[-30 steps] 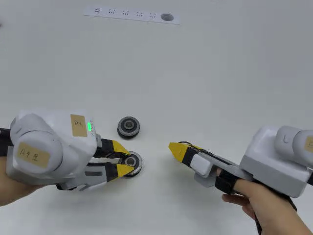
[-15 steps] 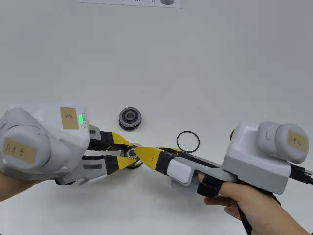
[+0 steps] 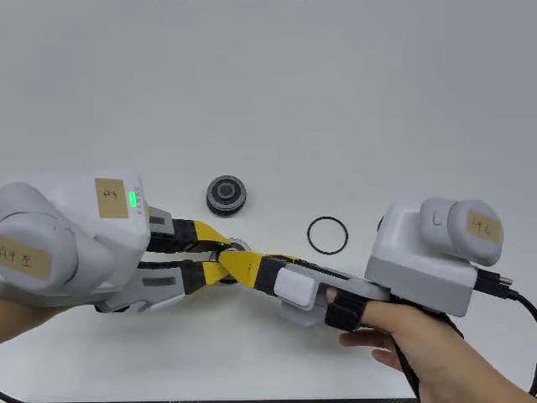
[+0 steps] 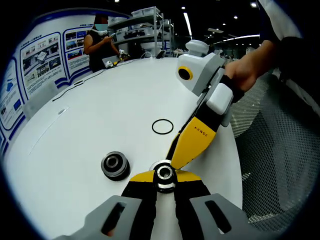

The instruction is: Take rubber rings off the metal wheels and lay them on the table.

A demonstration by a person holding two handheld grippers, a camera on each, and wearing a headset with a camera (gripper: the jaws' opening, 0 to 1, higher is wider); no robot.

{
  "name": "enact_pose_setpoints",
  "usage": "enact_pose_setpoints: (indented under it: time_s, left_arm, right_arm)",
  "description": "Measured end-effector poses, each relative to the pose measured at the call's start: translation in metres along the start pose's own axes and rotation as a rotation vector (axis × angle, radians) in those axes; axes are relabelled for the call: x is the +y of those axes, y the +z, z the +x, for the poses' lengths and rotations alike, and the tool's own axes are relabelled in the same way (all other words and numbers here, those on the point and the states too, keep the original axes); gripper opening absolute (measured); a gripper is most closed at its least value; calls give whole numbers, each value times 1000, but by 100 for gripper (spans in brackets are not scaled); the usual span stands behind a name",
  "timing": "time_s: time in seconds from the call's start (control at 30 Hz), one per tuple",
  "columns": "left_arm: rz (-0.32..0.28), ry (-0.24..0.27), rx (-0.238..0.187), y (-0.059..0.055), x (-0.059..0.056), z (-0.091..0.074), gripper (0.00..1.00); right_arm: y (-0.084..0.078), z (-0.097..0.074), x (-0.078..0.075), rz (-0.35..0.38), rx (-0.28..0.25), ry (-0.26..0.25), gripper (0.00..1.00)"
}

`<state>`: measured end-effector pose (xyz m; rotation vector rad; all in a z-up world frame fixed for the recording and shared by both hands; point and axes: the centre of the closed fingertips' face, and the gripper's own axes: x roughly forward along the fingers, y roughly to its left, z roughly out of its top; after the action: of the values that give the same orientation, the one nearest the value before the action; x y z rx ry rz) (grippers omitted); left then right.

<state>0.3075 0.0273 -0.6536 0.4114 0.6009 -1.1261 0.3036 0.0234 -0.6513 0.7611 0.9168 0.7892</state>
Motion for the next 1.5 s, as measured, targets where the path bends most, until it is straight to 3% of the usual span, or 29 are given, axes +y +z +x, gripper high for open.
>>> enact_pose_setpoints:
  time_s: [0.17, 0.3, 0.73, 0.87, 1.17, 1.4, 1.5]
  left_arm:
    - [-2, 0, -4, 0, 0, 0, 12]
    - [-1, -1, -4, 1, -1, 0, 12]
    - [-4, 0, -11, 1, -2, 1, 12]
    - [-6, 1, -15, 1, -2, 1, 12]
    - [-10, 1, -17, 1, -1, 0, 12]
    - [-10, 1, -18, 1, 0, 0, 12]
    - [-10, 2, -18, 1, 0, 0, 12]
  right_arm:
    - [-1, 0, -2, 14, 0, -2, 34]
    - [0, -3, -3, 74, -19, 9, 31]
    - [0, -7, -5, 48, -19, -9, 25]
    - [-1, -1, -5, 62, -10, 9, 26]
    - [3, -8, -10, 56, -24, 21, 15]
    - [3, -6, -14, 45, -21, -4, 10]
    - [3, -7, -21, 93, -19, -37, 3]
